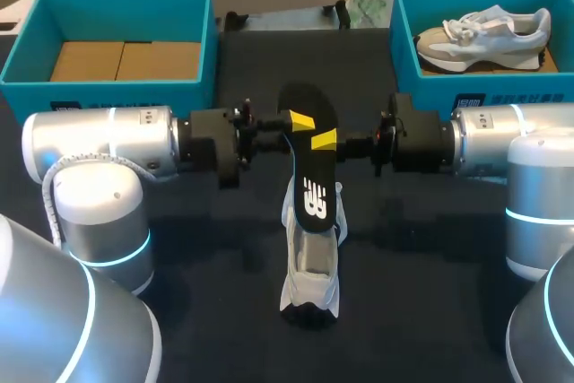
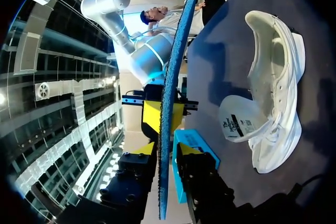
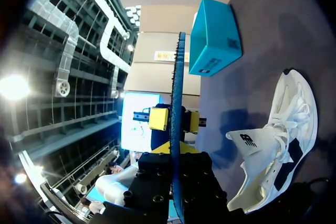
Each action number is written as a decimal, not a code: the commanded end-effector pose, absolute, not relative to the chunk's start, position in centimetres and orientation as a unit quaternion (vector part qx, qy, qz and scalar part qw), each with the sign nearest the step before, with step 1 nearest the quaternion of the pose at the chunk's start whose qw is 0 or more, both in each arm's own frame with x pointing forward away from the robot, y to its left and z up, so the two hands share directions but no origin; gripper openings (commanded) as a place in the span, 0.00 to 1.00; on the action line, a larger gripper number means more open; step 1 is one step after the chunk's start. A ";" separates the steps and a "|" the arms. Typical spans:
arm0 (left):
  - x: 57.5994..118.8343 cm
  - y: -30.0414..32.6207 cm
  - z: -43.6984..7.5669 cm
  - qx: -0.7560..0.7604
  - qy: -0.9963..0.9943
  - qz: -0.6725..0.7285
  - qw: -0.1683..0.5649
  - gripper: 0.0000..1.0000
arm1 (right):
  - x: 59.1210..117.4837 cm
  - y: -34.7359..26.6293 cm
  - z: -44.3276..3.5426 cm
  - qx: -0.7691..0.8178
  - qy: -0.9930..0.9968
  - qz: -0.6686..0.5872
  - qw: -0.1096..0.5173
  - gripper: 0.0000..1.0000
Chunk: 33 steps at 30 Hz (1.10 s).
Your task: Take the shoe out of the shoebox, open the shoe tongue, remove and reinsert the insole, then place the shoe into the shoebox
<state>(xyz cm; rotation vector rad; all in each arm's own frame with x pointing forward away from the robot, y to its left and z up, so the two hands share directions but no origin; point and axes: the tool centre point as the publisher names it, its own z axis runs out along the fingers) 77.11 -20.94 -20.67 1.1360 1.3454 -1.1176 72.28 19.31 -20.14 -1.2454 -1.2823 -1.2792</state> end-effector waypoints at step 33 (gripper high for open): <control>76.6 -20.2 -20.4 0.479 0.559 -0.466 0.491 0.00 | 72.1 17.6 -19.5 -0.422 -0.622 -0.547 0.368 1.00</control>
